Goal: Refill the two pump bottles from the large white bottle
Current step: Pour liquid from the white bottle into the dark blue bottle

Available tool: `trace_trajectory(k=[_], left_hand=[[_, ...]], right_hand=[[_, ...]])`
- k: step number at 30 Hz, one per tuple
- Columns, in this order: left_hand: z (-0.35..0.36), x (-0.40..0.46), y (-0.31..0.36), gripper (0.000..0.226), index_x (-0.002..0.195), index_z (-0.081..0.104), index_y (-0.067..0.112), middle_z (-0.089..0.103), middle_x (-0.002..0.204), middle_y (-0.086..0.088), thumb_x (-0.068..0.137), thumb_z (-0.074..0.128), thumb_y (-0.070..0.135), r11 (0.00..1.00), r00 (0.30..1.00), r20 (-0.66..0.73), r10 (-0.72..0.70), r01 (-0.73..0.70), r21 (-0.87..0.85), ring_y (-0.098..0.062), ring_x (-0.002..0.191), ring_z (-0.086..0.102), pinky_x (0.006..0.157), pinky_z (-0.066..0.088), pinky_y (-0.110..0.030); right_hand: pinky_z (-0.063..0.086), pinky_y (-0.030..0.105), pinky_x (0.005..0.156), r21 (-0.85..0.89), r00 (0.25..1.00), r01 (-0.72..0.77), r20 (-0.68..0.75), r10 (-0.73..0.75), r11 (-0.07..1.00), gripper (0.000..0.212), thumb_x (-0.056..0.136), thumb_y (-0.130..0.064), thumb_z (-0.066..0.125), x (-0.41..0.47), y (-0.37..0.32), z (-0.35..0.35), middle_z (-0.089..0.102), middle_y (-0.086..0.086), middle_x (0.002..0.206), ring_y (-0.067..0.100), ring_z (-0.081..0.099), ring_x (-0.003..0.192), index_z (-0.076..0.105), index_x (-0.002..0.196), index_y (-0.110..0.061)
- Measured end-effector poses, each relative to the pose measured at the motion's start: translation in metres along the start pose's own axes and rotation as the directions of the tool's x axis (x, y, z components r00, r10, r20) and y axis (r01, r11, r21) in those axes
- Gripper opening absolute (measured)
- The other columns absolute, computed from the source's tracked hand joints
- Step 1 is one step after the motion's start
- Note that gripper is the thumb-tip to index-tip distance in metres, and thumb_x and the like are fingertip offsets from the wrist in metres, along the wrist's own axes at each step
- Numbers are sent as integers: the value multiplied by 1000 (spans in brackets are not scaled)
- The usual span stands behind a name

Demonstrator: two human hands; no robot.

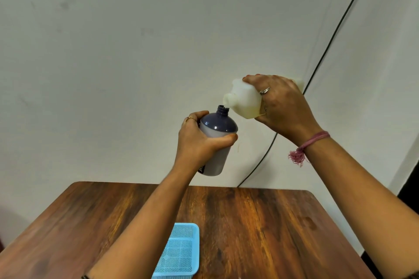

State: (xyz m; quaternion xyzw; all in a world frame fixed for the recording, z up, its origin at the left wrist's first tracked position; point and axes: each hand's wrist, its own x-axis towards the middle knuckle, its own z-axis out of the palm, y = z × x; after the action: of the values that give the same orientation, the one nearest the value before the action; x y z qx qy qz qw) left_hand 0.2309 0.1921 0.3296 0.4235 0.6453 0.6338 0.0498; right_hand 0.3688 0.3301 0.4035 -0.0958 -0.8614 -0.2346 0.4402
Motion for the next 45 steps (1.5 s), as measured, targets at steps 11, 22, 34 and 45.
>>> trace_trajectory(k=[11, 22, 34, 45], left_hand=[[1, 0, 0, 96, 122, 46, 27, 54, 116, 6, 36, 72, 60, 1000, 1000, -1, 10, -10, 13, -7, 95, 57, 69, 50, -19], [3, -2, 2, 93, 119, 46, 30, 55, 117, 5, 34, 74, 58, 1000, 1000, -7, -20, 20, -10, -11, 98, 59, 78, 57, -31], [5, -2, 2, 94, 119, 46, 29, 54, 117, 5, 34, 74, 58, 1000, 1000, -9, -24, 24, -6, -12, 98, 59, 79, 56, -30], [6, -3, 1, 92, 116, 46, 30, 55, 117, 4, 33, 75, 57, 999, 999, -12, -36, 35, -26, -13, 99, 59, 81, 57, -34]], right_hand=[[47, 48, 92, -6, 1000, 4, 8, -3, 1000, 74, 60, -13, 87, -1, 1, 0, 63, 12, 120, 34, 62, 105, 54, 126, -9], [46, 47, 92, -6, 1000, 6, -11, -6, 1000, 71, 61, -11, 86, -1, 0, -4, 64, 13, 119, 34, 62, 104, 55, 125, -8], [46, 46, 91, -18, 1000, 19, -7, -19, 1000, 71, 60, -10, 86, -2, 1, -4, 64, 14, 118, 35, 62, 102, 56, 124, -7], [46, 45, 91, -29, 999, 29, -14, -30, 999, 70, 60, -9, 85, -1, 2, -3, 64, 13, 119, 34, 62, 103, 57, 124, -7]])
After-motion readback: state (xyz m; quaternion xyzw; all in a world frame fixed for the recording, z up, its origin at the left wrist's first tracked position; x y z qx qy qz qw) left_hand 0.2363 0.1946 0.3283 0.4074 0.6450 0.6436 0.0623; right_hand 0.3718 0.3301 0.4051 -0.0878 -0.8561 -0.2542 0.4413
